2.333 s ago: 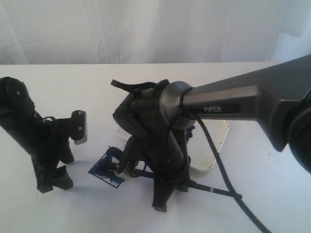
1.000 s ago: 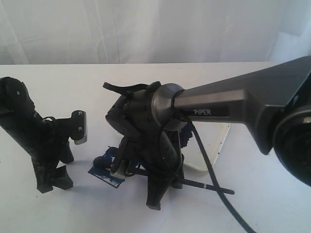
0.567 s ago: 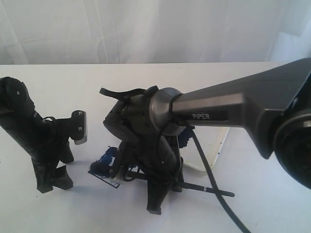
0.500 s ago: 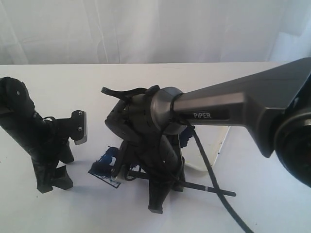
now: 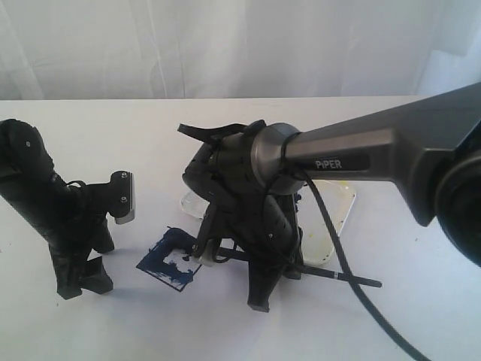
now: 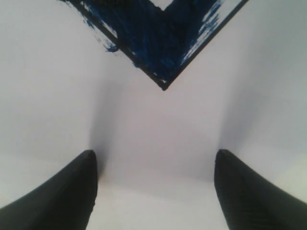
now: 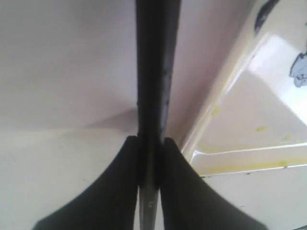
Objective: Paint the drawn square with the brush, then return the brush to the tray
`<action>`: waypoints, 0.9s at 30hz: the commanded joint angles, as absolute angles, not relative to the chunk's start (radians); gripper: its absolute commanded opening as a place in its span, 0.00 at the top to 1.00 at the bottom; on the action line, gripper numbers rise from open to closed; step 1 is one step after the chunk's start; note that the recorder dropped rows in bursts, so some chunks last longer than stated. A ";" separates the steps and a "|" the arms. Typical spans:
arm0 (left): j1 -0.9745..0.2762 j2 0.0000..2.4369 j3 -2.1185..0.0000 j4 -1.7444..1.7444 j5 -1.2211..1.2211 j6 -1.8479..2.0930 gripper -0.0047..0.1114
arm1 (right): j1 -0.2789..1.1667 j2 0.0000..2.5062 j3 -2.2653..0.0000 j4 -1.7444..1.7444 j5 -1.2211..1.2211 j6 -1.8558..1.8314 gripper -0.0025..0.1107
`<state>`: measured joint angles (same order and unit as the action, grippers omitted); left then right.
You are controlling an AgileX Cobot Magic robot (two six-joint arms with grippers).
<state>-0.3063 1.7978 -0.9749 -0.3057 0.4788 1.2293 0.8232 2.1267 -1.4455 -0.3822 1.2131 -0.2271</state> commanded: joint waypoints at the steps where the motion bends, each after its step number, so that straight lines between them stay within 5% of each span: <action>1: -0.312 1.810 -0.964 -0.267 0.491 1.230 0.35 | 0.815 2.114 -1.429 -0.390 1.221 -0.217 0.98; 27: -0.312 1.810 -0.964 -0.253 0.492 1.226 0.35 | 0.857 2.083 -1.336 -0.359 1.221 -0.220 0.98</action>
